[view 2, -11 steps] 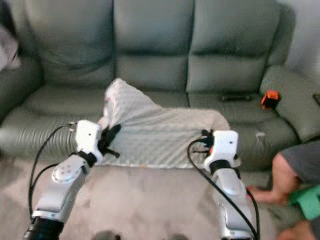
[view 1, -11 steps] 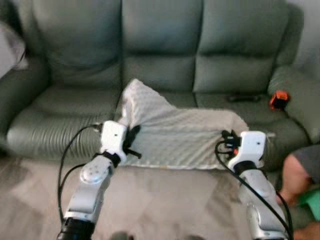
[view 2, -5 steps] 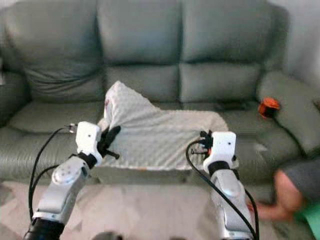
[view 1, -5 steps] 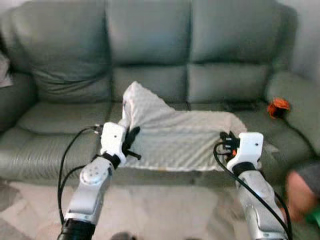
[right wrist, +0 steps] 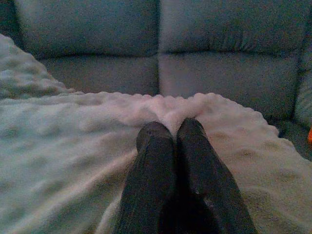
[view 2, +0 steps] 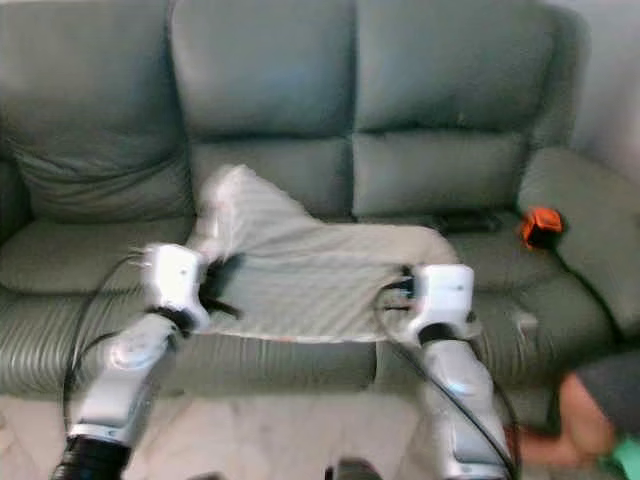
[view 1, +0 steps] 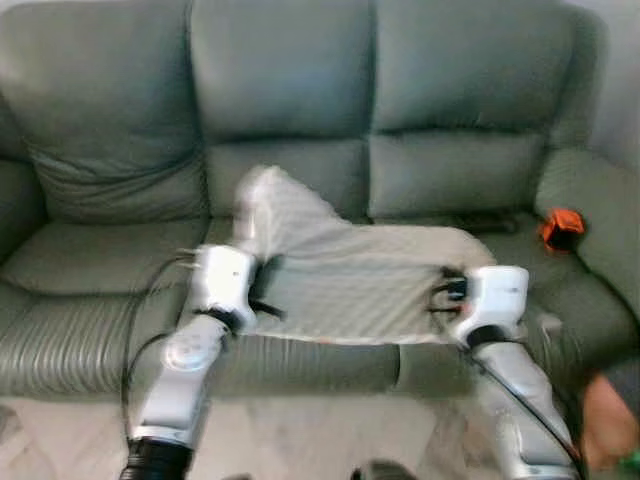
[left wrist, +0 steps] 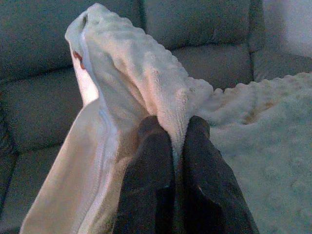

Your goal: Move the pillow to the sofa

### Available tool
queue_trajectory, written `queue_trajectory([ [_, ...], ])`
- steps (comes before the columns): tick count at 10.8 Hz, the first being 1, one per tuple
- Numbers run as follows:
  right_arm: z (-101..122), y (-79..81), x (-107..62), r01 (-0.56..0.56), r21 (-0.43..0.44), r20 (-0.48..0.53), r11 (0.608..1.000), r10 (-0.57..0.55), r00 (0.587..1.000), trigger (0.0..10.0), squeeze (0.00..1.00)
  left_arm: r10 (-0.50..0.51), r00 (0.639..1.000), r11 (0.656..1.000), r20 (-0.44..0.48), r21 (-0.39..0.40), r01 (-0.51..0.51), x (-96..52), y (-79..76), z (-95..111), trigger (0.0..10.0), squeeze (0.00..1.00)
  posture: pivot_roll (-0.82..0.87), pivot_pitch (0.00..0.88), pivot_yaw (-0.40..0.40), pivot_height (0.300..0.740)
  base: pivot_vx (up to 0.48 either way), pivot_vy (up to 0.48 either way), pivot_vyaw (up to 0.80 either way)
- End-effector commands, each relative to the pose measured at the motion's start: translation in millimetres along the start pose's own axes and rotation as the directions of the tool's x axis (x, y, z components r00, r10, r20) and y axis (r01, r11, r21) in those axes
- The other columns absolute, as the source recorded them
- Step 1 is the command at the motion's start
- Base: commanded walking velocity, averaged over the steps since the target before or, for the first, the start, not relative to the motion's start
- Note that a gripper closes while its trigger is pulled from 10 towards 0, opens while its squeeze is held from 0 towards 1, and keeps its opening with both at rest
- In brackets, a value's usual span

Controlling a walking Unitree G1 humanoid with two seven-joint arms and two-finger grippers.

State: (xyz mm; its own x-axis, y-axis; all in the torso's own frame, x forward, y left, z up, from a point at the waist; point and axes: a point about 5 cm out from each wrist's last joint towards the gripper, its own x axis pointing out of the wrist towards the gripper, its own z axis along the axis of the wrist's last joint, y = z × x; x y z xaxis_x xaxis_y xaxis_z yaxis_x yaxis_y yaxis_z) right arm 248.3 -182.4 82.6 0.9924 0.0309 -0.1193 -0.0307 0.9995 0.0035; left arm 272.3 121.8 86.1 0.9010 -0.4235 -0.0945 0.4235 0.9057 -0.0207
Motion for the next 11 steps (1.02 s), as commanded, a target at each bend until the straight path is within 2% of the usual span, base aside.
queue_trajectory([
  [1, 9.4, 11.6, 3.6, -0.039, 0.007, 0.042, 0.999, 0.038, 0.998, 10.0, 0.00, 0.035, 0.999, 0.999, 0.002, 0.019, -0.035, -1.8, 10.8, 4.7, 10.0, 0.00, -0.08, 0.000, -0.022, 0.740, 0.274, 0.394, 0.00],
  [4, 10.5, 11.6, 5.5, -0.041, 0.004, 0.041, 0.999, 0.041, 0.998, 10.0, 0.00, 0.044, 0.999, 0.998, 0.000, 0.042, -0.043, -0.1, 9.8, 4.2, 10.0, 0.00, -0.08, 0.000, -0.023, 0.740, 0.000, 0.458, 0.00],
  [11, 8.4, 14.0, 3.7, -0.047, 0.007, 0.037, 0.999, 0.047, 0.998, 10.0, 0.00, 0.048, 0.999, 0.998, 0.016, 0.051, -0.049, -2.7, 7.3, 5.0, 10.0, 0.00, -0.08, 0.000, -0.019, 0.740, 0.000, 0.000, 0.00],
])
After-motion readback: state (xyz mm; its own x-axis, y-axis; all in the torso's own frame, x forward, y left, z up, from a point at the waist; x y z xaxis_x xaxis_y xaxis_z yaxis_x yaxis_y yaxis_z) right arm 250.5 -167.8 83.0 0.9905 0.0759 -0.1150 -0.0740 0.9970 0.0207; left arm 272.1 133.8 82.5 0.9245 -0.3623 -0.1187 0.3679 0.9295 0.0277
